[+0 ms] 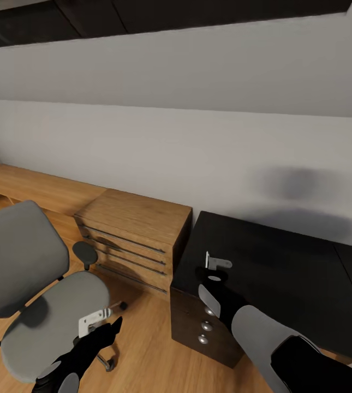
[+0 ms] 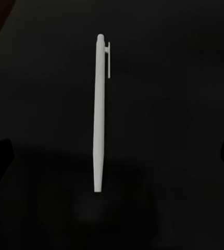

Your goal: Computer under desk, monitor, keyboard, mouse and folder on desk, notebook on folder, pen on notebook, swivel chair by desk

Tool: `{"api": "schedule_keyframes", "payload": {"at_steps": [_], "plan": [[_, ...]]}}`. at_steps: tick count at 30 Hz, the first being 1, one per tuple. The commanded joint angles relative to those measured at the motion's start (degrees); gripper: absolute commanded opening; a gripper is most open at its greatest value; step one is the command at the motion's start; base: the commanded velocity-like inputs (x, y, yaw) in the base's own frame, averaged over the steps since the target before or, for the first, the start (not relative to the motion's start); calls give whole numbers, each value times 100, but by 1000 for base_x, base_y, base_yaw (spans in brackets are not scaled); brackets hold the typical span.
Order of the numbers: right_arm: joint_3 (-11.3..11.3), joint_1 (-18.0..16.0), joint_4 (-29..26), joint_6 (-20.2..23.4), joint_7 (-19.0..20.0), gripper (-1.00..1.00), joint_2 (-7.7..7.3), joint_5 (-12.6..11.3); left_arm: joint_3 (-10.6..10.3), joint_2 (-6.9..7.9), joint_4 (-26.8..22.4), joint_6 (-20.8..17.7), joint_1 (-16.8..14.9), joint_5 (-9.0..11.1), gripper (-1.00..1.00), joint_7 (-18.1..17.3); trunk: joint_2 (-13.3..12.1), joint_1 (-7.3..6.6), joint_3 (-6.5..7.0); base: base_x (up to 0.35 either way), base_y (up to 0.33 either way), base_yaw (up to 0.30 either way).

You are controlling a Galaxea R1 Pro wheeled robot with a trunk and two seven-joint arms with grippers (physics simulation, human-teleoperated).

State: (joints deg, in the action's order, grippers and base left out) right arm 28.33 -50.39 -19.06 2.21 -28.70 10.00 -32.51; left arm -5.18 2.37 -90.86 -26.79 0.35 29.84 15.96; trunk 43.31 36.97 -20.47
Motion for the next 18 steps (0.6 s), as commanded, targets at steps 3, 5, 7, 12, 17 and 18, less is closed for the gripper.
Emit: {"api": "schedule_keyframes", "payload": {"at_steps": [3, 5, 7, 12, 17, 18], "plan": [[48, -6, -8, 19, -36, 100, 0, -17, 69, 38, -4, -19, 0, 58, 100, 56, 6, 2, -9, 0, 0, 0], [46, -6, -9, 18, -38, 100, 0, -15, 92, 106, -2, -26, 0, 61, 100, 52, 6, 2, -11, 0, 0, 0], [41, -6, -4, 21, -32, 100, 0, -16, 85, 198, -2, -28, 0, 60, 100, 47, 6, 2, -11, 93, 0, 0], [41, -6, -7, 24, -31, 100, 0, -11, 104, 202, -2, -25, 0, 52, 100, 47, 6, 2, -18, 49, 1, 0], [37, -1, 21, 21, -11, 100, 0, 6, 105, 203, -2, -27, 0, 63, 100, 47, 6, 2, -18, 106, 45, 0], [39, -1, 23, 26, -12, 100, 0, 10, 100, 201, -2, -27, 0, 64, 100, 46, 6, 2, -18, 71, 7, 0]]}}
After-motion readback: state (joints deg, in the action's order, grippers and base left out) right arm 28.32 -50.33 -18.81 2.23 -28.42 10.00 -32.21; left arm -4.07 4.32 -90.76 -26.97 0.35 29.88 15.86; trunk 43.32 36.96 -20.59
